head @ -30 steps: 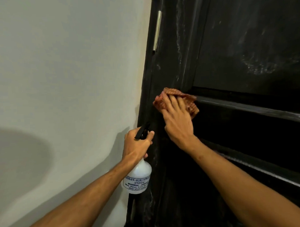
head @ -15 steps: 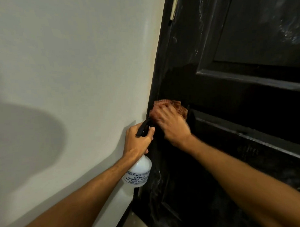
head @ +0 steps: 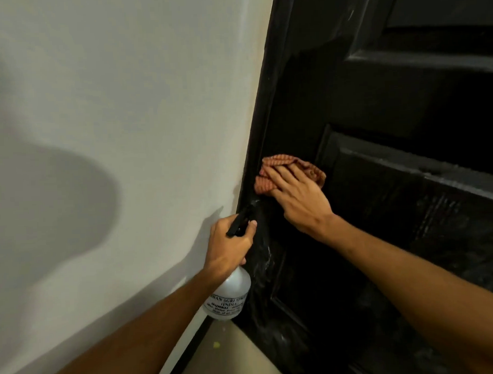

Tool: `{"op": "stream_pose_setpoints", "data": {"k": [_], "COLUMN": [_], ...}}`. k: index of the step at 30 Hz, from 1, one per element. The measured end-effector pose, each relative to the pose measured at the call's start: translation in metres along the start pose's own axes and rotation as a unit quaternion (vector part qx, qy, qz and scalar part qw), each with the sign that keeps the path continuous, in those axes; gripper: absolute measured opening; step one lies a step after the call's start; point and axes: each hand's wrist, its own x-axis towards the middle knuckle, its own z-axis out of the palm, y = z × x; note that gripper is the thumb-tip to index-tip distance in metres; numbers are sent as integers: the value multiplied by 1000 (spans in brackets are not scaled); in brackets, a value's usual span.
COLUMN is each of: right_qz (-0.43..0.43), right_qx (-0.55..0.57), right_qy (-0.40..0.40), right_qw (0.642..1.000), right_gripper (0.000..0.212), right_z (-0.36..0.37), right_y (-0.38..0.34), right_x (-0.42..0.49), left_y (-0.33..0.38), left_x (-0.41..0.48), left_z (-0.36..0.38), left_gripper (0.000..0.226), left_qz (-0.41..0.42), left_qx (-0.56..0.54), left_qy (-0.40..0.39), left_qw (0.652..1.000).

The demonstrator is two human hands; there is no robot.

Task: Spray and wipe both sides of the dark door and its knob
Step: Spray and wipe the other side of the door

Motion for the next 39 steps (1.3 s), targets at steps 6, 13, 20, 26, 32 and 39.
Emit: {"op": "stream_pose_setpoints", "data": {"k": [6, 13, 20, 26, 32, 39], "right_qz": [102, -60, 30, -82, -24, -64], "right_qx": [30, 59, 47, 69, 103, 194], "right_qy": [82, -90, 30, -96, -11, -113], "right_qw": [991, 992, 998, 990, 994, 972], "right_gripper": [58, 59, 63, 60, 54, 67], "right_z": [-14, 62, 48, 116, 133, 186], "right_y": [14, -92, -69, -156, -163, -245], "right_x": [10, -26, 19, -35, -16, -78], "left_y": [-47, -97, -123, -145, -163, -177], "left_x": [-17, -30, -26, -37, -42, -53], "left_z": [4, 6, -6, -1, -10, -13], "left_gripper": [22, 37, 34, 27, 14, 5], "left_qz": [-30, -3, 16, 14, 23, -12], "left_qx": [6, 41, 28, 81, 70, 61], "left_qy": [-44, -31, -34, -37, -52, -71], "left_qw": [999, 999, 999, 996, 996, 996]}}
